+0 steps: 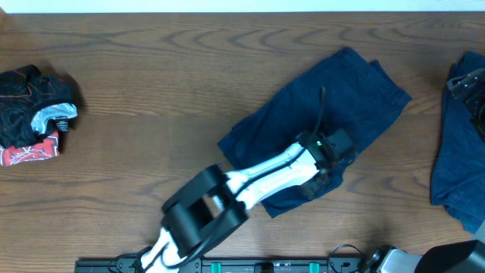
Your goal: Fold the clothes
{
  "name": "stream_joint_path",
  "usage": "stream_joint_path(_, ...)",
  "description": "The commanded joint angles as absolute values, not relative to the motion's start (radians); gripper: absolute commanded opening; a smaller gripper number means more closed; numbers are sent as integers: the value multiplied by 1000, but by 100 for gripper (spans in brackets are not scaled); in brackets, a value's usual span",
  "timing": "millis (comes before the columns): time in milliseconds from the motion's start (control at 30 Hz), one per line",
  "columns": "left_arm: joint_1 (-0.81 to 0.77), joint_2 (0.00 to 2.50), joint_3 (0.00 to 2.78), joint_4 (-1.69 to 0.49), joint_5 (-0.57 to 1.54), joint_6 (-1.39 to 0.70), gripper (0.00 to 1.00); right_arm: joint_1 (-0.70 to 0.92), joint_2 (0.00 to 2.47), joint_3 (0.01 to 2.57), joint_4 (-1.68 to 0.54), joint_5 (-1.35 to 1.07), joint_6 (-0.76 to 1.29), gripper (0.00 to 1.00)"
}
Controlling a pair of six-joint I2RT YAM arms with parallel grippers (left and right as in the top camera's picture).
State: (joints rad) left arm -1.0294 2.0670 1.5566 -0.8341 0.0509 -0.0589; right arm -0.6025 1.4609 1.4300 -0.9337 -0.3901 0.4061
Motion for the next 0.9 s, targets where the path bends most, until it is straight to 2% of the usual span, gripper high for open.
stream_joint_path(0, -1024, 1954, 1555, -835, -20, -76, 31, -609, 1446, 1446, -939, -402, 387, 99)
stream_joint_path(233, -933, 1904, 1555, -636, -74, -15, 31, -609, 1447, 1446, -959, -443, 383, 99)
stream_joint_path(467, -729, 1956, 1555, -473, 120, 0, 29, -609, 1444, 1446, -981, -487, 345, 99)
stream_joint_path(867, -538, 2028, 1555, -451, 92, 7, 29, -598, 1477, 1467, -1090, -449, 309, 99)
